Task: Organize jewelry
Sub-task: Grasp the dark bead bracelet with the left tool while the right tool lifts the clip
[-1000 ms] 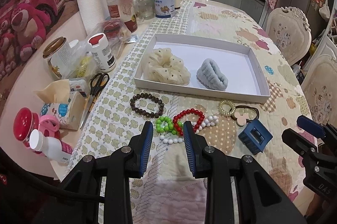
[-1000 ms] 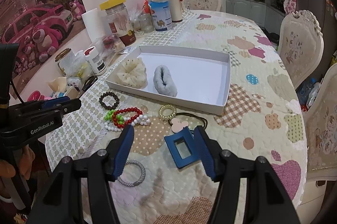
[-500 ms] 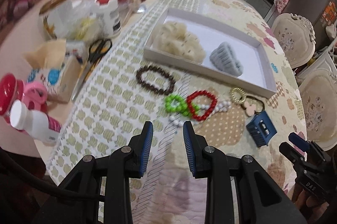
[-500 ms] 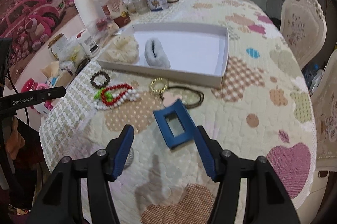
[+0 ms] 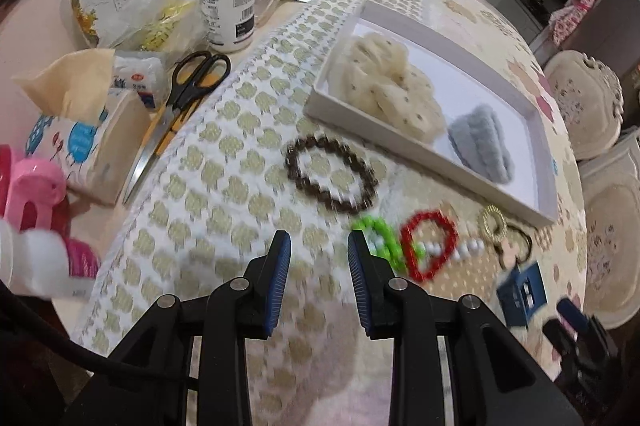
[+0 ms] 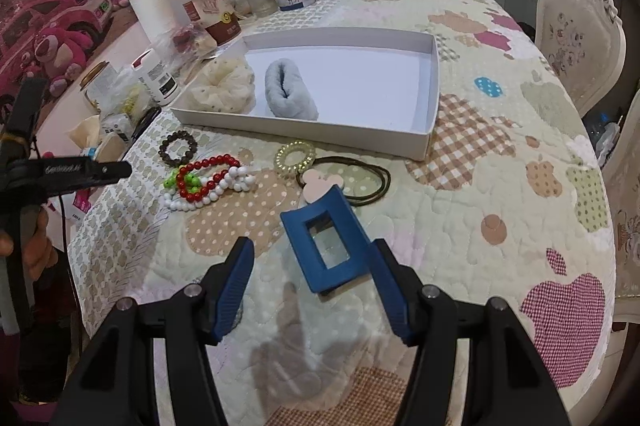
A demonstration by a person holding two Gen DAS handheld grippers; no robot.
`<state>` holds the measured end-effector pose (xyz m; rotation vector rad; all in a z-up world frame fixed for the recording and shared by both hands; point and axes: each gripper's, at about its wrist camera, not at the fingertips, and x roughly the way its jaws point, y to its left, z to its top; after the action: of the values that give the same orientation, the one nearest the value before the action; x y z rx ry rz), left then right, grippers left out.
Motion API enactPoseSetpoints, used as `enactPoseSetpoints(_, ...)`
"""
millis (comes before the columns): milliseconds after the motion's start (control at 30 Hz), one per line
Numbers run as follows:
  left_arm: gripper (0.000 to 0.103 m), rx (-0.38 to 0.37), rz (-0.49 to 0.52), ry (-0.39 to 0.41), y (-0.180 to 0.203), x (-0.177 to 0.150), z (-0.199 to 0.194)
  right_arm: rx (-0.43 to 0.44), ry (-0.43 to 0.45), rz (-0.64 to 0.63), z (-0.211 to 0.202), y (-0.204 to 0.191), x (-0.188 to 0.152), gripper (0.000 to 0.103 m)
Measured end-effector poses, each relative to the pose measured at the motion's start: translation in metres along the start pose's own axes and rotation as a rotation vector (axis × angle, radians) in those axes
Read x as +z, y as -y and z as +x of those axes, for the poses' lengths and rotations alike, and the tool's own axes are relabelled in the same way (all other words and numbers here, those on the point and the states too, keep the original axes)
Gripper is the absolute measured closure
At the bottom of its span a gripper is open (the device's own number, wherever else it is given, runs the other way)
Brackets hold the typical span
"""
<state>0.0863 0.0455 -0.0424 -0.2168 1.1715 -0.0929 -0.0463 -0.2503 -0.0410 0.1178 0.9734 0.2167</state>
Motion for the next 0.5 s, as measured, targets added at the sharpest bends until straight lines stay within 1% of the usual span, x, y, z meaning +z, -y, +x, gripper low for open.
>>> enactPoseSetpoints(33,0.074,0.006,-0.006,-0.002,-0.002,0.006,0.005,-0.003,0.001,0.002,0.0,0.001,0.0,0.04)
enactPoseSetpoints(100,0.071,0.007,-0.012,-0.005,-0.004,0.014,0.013,-0.015,-0.002,0.007,0.002,0.004,0.001,0.04)
enactPoseSetpoints(233,0.068,0.011,-0.018,-0.012,-0.009,0.029,0.027,-0.039,-0.017,0.03,0.009,0.013,0.002,0.04)
enactPoseSetpoints(300,0.063,0.005,-0.014,-0.02,-0.011,0.034,0.034,-0.03,-0.023,0.032,0.012,0.014,0.002,0.04)
enactPoseSetpoints(367,0.061,-0.002,-0.005,-0.03,-0.012,0.037,0.039,0.003,-0.03,-0.005,0.015,0.009,0.003,0.04)
enactPoseSetpoints(400,0.06,-0.007,0.001,-0.039,-0.012,0.039,0.043,-0.001,-0.042,-0.033,0.018,0.006,0.004,0.04)
enactPoseSetpoints(467,0.059,-0.012,0.008,-0.047,-0.011,0.04,0.047,-0.048,-0.059,-0.104,0.026,-0.002,0.005,0.04)
enactPoseSetpoints(500,0.058,-0.01,0.015,-0.05,-0.01,0.041,0.049,-0.057,-0.061,-0.126,0.029,-0.005,0.006,0.04)
